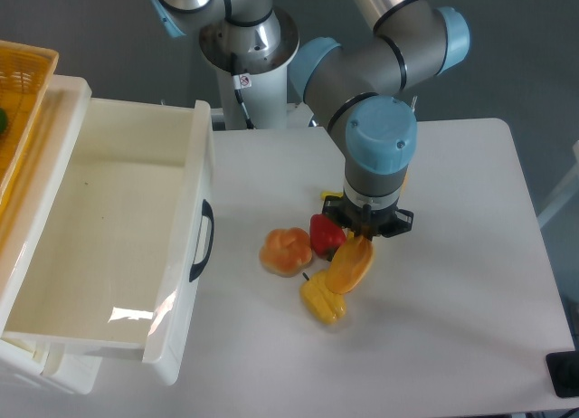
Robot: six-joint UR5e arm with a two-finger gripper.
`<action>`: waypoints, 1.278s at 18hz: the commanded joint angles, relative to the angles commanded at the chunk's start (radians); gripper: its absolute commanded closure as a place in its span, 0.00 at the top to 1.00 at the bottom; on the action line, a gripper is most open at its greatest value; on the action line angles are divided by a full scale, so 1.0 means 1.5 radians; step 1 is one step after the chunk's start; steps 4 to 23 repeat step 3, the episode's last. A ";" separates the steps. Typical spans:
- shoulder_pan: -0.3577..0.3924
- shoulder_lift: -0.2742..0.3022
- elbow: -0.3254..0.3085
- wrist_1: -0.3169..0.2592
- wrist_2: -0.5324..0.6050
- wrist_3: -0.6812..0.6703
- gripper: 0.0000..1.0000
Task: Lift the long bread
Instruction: 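Lift the held bread and carry it up toward the banana and pepper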
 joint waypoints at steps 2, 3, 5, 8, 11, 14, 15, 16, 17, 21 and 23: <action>0.000 0.001 -0.001 0.000 -0.001 0.000 0.00; 0.000 0.001 -0.002 -0.002 -0.003 0.000 0.00; 0.000 0.001 -0.002 -0.002 -0.003 0.000 0.00; 0.000 0.001 -0.002 -0.002 -0.003 0.000 0.00; 0.000 0.001 -0.002 -0.002 -0.003 0.000 0.00; 0.000 0.001 -0.002 -0.002 -0.003 0.000 0.00; 0.000 0.001 -0.002 -0.002 -0.003 0.000 0.00; 0.000 0.001 -0.002 -0.002 -0.003 0.000 0.00; 0.000 0.001 -0.002 -0.002 -0.003 0.000 0.00; 0.000 0.001 -0.002 -0.002 -0.003 0.000 0.00; 0.000 0.001 -0.002 -0.002 -0.003 0.000 0.00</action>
